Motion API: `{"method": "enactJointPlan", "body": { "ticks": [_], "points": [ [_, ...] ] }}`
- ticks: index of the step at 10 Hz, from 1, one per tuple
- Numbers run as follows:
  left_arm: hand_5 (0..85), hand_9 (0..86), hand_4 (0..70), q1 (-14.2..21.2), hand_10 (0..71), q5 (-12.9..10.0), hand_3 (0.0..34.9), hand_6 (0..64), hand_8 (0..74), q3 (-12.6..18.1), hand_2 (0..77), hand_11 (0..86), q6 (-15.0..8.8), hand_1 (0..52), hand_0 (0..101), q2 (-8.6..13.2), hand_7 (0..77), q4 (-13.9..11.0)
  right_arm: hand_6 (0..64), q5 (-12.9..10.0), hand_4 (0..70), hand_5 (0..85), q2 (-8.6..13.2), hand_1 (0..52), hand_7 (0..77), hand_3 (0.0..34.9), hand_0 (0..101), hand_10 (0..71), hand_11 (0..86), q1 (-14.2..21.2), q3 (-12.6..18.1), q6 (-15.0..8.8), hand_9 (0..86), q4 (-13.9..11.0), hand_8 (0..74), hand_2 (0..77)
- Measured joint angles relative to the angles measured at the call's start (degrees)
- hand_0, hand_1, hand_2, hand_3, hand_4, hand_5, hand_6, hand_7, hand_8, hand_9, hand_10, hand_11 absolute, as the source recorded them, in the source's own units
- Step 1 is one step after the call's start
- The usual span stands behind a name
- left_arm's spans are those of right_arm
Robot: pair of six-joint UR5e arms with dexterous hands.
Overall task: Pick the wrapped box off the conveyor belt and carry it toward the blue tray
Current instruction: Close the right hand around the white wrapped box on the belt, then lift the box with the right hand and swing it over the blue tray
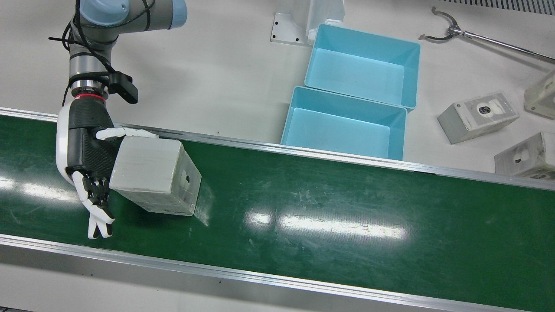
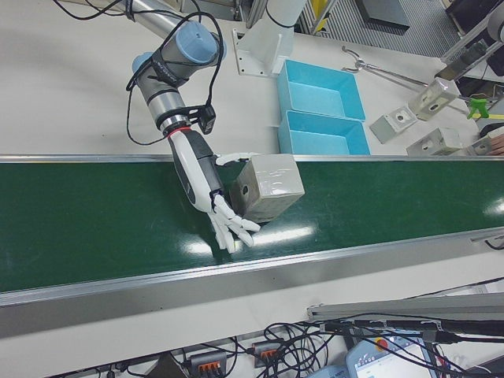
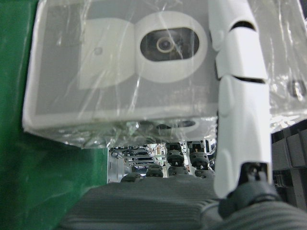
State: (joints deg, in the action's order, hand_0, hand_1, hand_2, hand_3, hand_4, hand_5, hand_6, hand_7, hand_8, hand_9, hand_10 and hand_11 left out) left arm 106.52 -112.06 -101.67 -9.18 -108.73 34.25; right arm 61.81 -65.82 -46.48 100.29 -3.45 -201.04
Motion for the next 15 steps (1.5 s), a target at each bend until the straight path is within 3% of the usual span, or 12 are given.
{"method": "enactJointPlan", "body": {
  "ticks": [2, 3, 4, 5, 6, 8, 9, 10, 12, 14, 15],
  "points": [
    [1.1, 0.0, 0.0, 0.0, 0.5, 0.0, 0.0, 0.5, 0.5, 0.0, 1.1, 0.5, 0.0, 0.0, 0, 0.0, 0.5, 0.0, 3.3, 0.1, 10.9, 18.5, 1.2, 19.1, 3.8, 0.0, 49, 0.0, 0.5, 0.2, -1.1, -0.2, 2.7, -0.1, 0.0, 14.7],
    [1.1, 0.0, 0.0, 0.0, 0.0, 0.0, 0.0, 0.5, 0.5, 0.0, 0.5, 0.5, 0.0, 0.0, 0, 0.0, 0.5, 0.0, 10.9, 0.2, 12.5, 32.7, 1.8, 22.4, 14.2, 0.0, 53, 0.0, 1.1, 0.3, -1.7, -0.2, 12.0, -0.2, 9.3, 20.7],
    [1.1, 0.0, 0.0, 0.0, 0.0, 0.0, 0.0, 0.5, 0.5, 0.0, 0.5, 0.5, 0.0, 0.0, 0, 0.0, 0.5, 0.0, 10.9, 0.3, 12.5, 32.7, 2.6, 22.4, 14.2, 0.0, 53, 0.0, 1.1, 0.4, -2.2, -0.2, 12.0, -0.9, 9.3, 20.7],
    [1.1, 0.5, 0.0, 0.0, 0.5, 0.0, 0.0, 0.5, 0.5, 0.0, 0.5, 0.5, 0.0, 0.0, 0, 0.0, 0.5, 0.0, 17.5, 0.6, 15.3, 42.0, 3.8, 22.4, 22.9, 0.0, 55, 3.8, 1.1, 0.5, -2.5, -0.2, 20.7, -2.3, 16.9, 23.5],
    [1.1, 0.5, 0.0, 0.0, 0.5, 0.0, 0.0, 0.5, 0.5, 0.0, 0.5, 0.5, 0.0, 0.0, 0, 0.0, 0.5, 0.0, 27.8, 1.5, 18.5, 46.4, 5.3, 19.6, 30.0, 0.0, 57, 21.3, 16.4, 0.5, -2.6, -0.1, 36.5, -4.3, 30.0, 27.8],
    [1.1, 0.0, 0.0, 0.0, 0.5, 0.0, 0.0, 0.5, 0.5, 0.0, 0.5, 0.5, 0.0, 0.0, 0, 0.0, 0.5, 0.0, 27.8, 3.6, 18.5, 46.4, 7.4, 19.6, 30.0, 0.0, 57, 21.3, 16.4, -0.2, -2.1, 0.1, 36.5, -6.8, 30.0, 27.8],
    [1.1, 0.0, 0.0, 0.0, 0.5, 0.0, 0.0, 0.5, 0.5, 0.0, 0.5, 0.5, 0.0, 0.0, 0, 0.0, 0.5, 0.0, 32.7, 5.2, 20.2, 51.3, 8.4, 18.0, 31.6, 0.0, 57, 28.4, 29.5, -1.0, -1.1, 0.2, 38.7, -7.4, 36.0, 28.9],
    [1.1, 0.5, 0.0, 0.0, 0.5, 0.0, 0.0, 0.5, 0.5, 0.0, 0.5, 0.5, 0.0, 0.0, 0, 0.0, 0.5, 0.0, 34.9, 7.1, 20.2, 54.0, 9.9, 18.0, 32.2, 0.0, 53, 32.2, 34.4, -1.6, -0.1, 0.3, 39.8, -7.6, 38.2, 28.9],
    [1.1, 0.0, 0.0, 0.0, 0.5, 0.0, 0.0, 0.5, 0.5, 0.0, 0.5, 0.5, 0.0, 0.0, 0, 0.0, 0.5, 0.0, 36.5, 10.9, 20.2, 56.7, 14.6, 18.0, 32.2, 0.0, 56, 33.3, 36.0, -1.4, 1.3, 0.5, 39.8, -8.0, 39.8, 28.9],
    [1.1, 0.5, 0.0, 0.0, 0.5, 0.0, 0.0, 0.5, 0.5, 0.0, 0.5, 0.5, 0.0, 0.0, 0, 0.0, 0.5, 0.0, 36.5, 13.4, 21.8, 59.5, 19.1, 18.0, 32.2, 0.0, 59, 34.9, 38.2, 1.6, 1.2, 1.1, 39.8, -8.3, 43.6, 28.9],
    [1.1, 0.5, 0.0, 0.0, 0.5, 0.0, 0.0, 0.5, 0.5, 0.0, 0.5, 0.5, 0.0, 0.0, 0, 0.0, 0.5, 0.0, 36.5, 14.2, 22.4, 60.0, 21.3, 4.4, 32.2, 0.0, 59, 34.9, 38.2, 3.5, 1.1, 1.4, 39.8, -8.5, 44.7, 33.8]
  ]
}}
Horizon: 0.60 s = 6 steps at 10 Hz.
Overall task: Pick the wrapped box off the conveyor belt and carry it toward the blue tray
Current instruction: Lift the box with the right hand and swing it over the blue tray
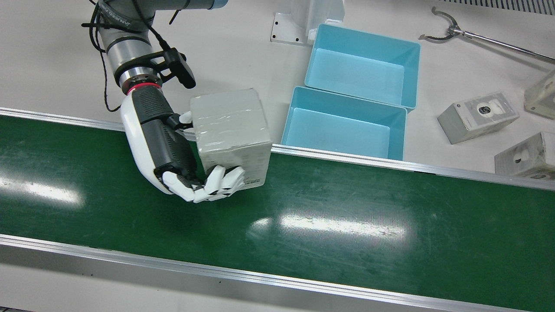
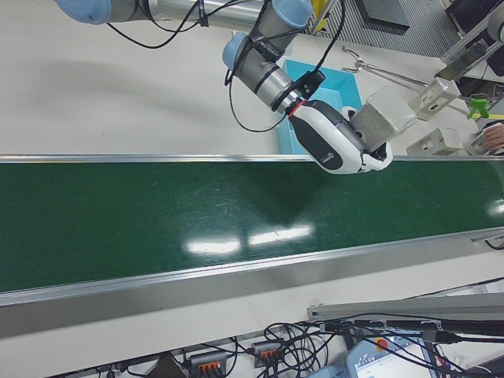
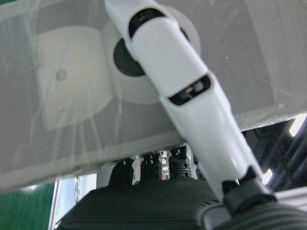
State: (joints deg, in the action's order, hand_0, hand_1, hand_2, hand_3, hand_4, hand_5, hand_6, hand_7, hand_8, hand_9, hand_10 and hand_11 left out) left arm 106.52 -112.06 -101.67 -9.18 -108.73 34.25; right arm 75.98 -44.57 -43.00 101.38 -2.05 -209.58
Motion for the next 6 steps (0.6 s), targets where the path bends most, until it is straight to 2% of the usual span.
{"method": "enactJointPlan", "body": {
  "ticks": [1, 2, 3, 5, 6],
  "points": [
    [1.1, 0.0, 0.0, 0.0, 0.5, 0.0, 0.0, 0.5, 0.5, 0.0, 1.1, 0.5, 0.0, 0.0, 0, 0.0, 0.5, 0.0, 36.5, 0.5, 22.4, 60.0, 2.1, 4.4, 32.2, 0.0, 59, 34.9, 38.2, 2.1, -0.1, 0.3, 39.8, -0.5, 44.7, 33.8],
    [1.1, 0.0, 0.0, 0.0, 0.5, 0.0, 0.0, 0.5, 0.5, 0.0, 0.5, 0.5, 0.0, 0.0, 0, 0.0, 0.5, 0.0, 44.2, 1.2, 22.4, 60.0, 3.6, 3.8, 30.5, 0.0, 59, 35.5, 38.2, 4.1, -0.3, 0.7, 39.8, -0.9, 45.3, 33.8],
    [1.1, 0.0, 0.0, 0.0, 0.5, 0.0, 0.0, 0.5, 0.5, 0.0, 0.5, 0.5, 0.0, 0.0, 0, 0.0, 0.5, 0.0, 44.2, 2.5, 22.4, 60.0, 5.2, 3.8, 30.5, 0.0, 59, 35.5, 38.2, 5.6, -1.2, 1.2, 39.8, -1.1, 45.3, 33.8],
    [1.1, 0.5, 0.0, 0.0, 0.5, 0.0, 0.0, 0.5, 0.5, 0.0, 0.5, 0.5, 0.0, 0.0, 0, 0.0, 0.5, 0.0, 44.7, 7.6, 22.4, 60.0, 9.5, 3.8, 30.5, 0.0, 60, 35.5, 38.2, 7.7, -5.6, 3.1, 39.8, -1.2, 45.3, 33.8],
    [1.1, 0.5, 0.0, 0.0, 0.0, 0.0, 0.0, 0.5, 0.5, 0.0, 0.5, 0.5, 0.0, 0.0, 0, 0.0, 0.5, 0.0, 45.3, 9.3, 22.4, 60.0, 10.8, 3.8, 30.5, 0.0, 59, 35.5, 38.2, 8.4, -7.2, 3.9, 39.8, -1.1, 45.3, 33.8]
  ]
}}
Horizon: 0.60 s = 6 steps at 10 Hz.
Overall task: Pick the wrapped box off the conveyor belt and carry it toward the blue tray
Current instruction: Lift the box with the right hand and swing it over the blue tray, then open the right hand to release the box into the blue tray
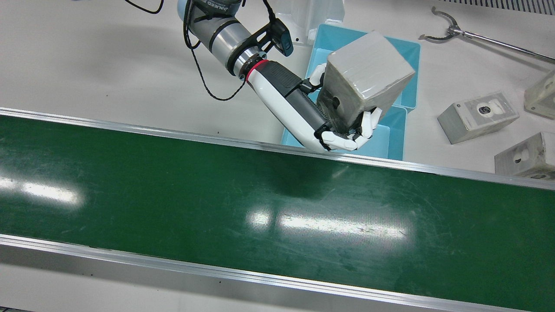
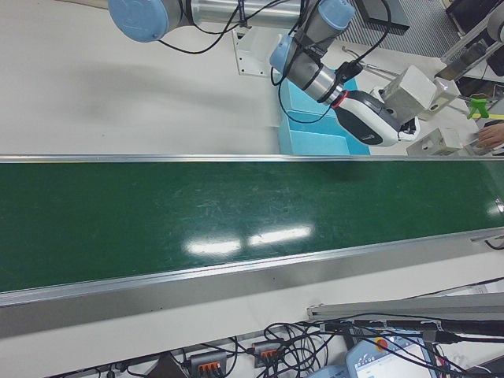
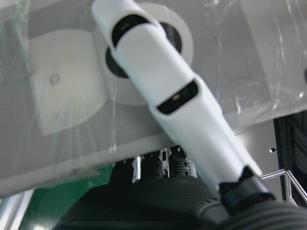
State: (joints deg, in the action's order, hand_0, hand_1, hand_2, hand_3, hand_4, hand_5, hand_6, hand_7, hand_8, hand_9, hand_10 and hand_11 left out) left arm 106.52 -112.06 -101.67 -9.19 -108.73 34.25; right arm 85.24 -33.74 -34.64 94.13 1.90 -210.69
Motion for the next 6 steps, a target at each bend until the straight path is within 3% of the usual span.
{"method": "enactJointPlan", "body": {
  "ticks": [1, 2, 3, 4, 5, 6],
  "points": [
    [1.1, 0.5, 0.0, 0.0, 0.5, 0.0, 0.0, 0.5, 0.5, 0.0, 0.5, 0.5, 0.0, 0.0, 0, 0.0, 0.5, 0.0, 45.8, 1.0, 24.0, 59.5, 1.0, 2.7, 30.5, 0.0, 59, 35.5, 38.7, 0.8, -1.1, 0.5, 39.8, 0.1, 45.3, 35.5],
    [1.1, 0.5, 0.0, 0.0, 0.5, 0.0, 0.0, 0.5, 0.5, 0.0, 0.5, 0.5, 0.0, 0.0, 0, 0.0, 0.5, 0.0, 45.8, 1.6, 24.0, 60.0, 2.0, 2.7, 30.5, 0.0, 59, 32.2, 38.2, 1.6, -1.7, 0.8, 43.6, 0.3, 39.8, 36.0],
    [1.1, 0.0, 0.0, 0.0, 0.5, 0.0, 0.0, 0.5, 0.5, 0.0, 0.5, 0.5, 0.0, 0.0, 0, 0.0, 0.5, 0.0, 45.8, 1.9, 24.5, 59.5, 3.2, 2.7, 30.5, 0.0, 57, 24.0, 31.1, 2.2, -2.4, 1.0, 44.2, 0.3, 33.8, 36.0],
    [1.1, 0.0, 0.0, 0.0, 0.5, 0.0, 0.0, 0.5, 0.5, 0.0, 0.5, 0.5, 0.0, 0.0, 0, 0.0, 0.5, 0.0, 45.8, 3.0, 24.5, 59.5, 4.7, 2.7, 30.5, 0.0, 57, 24.0, 31.1, 2.7, -3.6, 1.1, 44.2, 0.4, 33.8, 36.0],
    [1.1, 0.0, 0.0, 0.0, 0.5, 0.0, 0.0, 0.5, 0.5, 0.0, 1.1, 0.5, 0.0, 0.0, 0, 0.0, 0.5, 0.0, 45.8, 4.2, 27.8, 55.6, 5.8, 2.7, 30.5, 0.0, 70, 0.0, 13.1, 2.9, -4.7, 1.3, 25.1, 0.5, 11.4, 36.0],
    [1.1, 0.0, 0.0, 0.0, 0.5, 0.0, 0.0, 0.5, 0.5, 0.0, 1.1, 0.5, 0.0, 0.0, 0, 0.0, 0.5, 0.0, 45.8, 5.0, 24.5, 52.9, 6.5, 2.7, 30.5, 2.0, 70, 0.0, 1.6, 3.0, -5.4, 1.5, 14.7, 0.5, 0.0, 36.0]
  ]
}}
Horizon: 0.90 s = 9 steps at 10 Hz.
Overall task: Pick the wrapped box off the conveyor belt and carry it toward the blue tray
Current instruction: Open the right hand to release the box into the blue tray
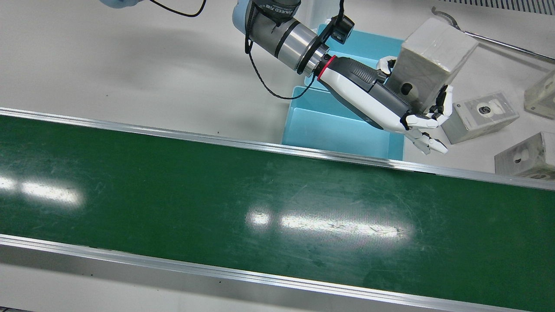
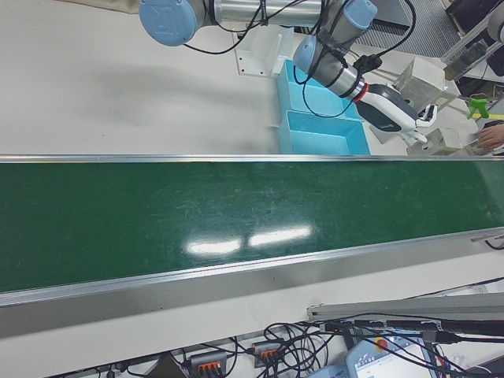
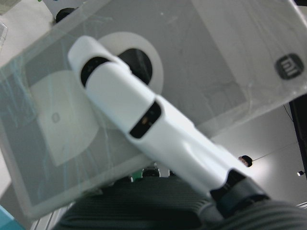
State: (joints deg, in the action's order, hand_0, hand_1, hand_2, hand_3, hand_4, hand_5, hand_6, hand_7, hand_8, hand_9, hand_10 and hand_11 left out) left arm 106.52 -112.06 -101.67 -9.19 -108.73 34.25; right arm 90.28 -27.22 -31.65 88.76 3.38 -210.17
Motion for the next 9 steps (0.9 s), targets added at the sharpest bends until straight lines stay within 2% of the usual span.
{"method": "enactJointPlan", "body": {
  "ticks": [1, 2, 3, 4, 5, 6, 7, 9],
  "points": [
    [1.1, 0.0, 0.0, 0.0, 0.5, 0.0, 0.0, 0.5, 0.5, 0.0, 0.5, 0.5, 0.0, 0.0, 0, 0.0, 0.5, 0.0, 39.8, 0.5, 18.0, 42.5, 0.4, 5.4, 32.2, 4.6, 72, 0.0, 1.1, 0.0, -0.4, 0.3, 4.4, 0.1, 2.7, 36.0],
    [1.1, 0.0, 0.0, 0.0, 0.5, 0.0, 0.0, 0.5, 0.5, 0.0, 0.5, 0.5, 0.0, 0.0, 0, 0.0, 0.5, 0.0, 29.5, 0.7, 16.9, 18.0, 0.5, 28.4, 25.1, 12.9, 69, 0.0, 0.5, 0.0, -0.5, 0.5, 1.6, 0.5, 1.1, 19.6],
    [1.1, 0.5, 0.0, 0.0, 0.5, 0.0, 0.0, 0.5, 0.5, 0.0, 0.5, 0.5, 0.0, 0.0, 0, 0.0, 0.5, 0.0, 29.5, 0.9, 16.9, 18.0, 0.6, 28.4, 25.1, 12.9, 69, 0.0, 0.5, 0.0, -0.6, 0.6, 1.6, 0.7, 1.1, 19.6],
    [1.1, 0.5, 0.0, 0.0, 0.0, 0.0, 0.0, 0.5, 0.5, 0.0, 0.5, 0.5, 0.0, 0.0, 0, 0.0, 0.5, 0.0, 21.8, 0.9, 16.4, 20.2, 0.5, 30.5, 20.2, 15.0, 66, 0.0, 0.5, 0.0, -0.5, 0.7, 1.6, 0.9, 0.5, 18.5],
    [1.1, 0.5, 0.0, 0.0, 0.5, 0.0, 0.0, 0.5, 0.5, 0.0, 1.1, 0.5, 0.0, 0.0, 0, 0.0, 0.5, 0.0, 12.5, 0.9, 15.3, 20.2, 0.5, 21.3, 11.4, 18.5, 60, 0.0, 0.5, -0.1, -0.4, 0.7, 2.2, 1.0, 0.5, 15.3],
    [1.1, 0.0, 0.0, 0.0, 0.5, 0.0, 0.0, 0.5, 0.5, 0.0, 0.5, 0.5, 0.0, 0.0, 0, 0.0, 0.5, 0.0, 12.5, 0.9, 15.3, 20.2, 0.4, 21.3, 11.4, 18.5, 60, 0.0, 0.5, -0.1, -0.2, 0.8, 2.2, 1.1, 0.5, 15.3],
    [1.1, 0.0, 0.0, 0.0, 0.5, 0.0, 0.0, 0.5, 0.5, 0.0, 0.5, 0.5, 0.0, 0.0, 0, 0.0, 0.5, 0.0, 8.7, 0.9, 14.7, 20.7, 0.4, 22.4, 14.2, 23.7, 58, 0.0, 0.5, -0.1, -0.1, 0.8, 2.2, 1.1, 0.5, 8.2],
    [1.1, 0.0, 0.0, 0.0, 0.5, 0.0, 0.0, 0.5, 0.5, 0.0, 0.5, 0.5, 0.0, 0.0, 0, 0.0, 0.5, 0.0, 8.7, 0.5, 14.2, 21.8, -0.2, 22.4, 14.2, 23.6, 58, 0.0, 0.5, -0.4, 0.8, 0.8, 2.7, 1.1, 0.5, 7.6]
  ]
}}
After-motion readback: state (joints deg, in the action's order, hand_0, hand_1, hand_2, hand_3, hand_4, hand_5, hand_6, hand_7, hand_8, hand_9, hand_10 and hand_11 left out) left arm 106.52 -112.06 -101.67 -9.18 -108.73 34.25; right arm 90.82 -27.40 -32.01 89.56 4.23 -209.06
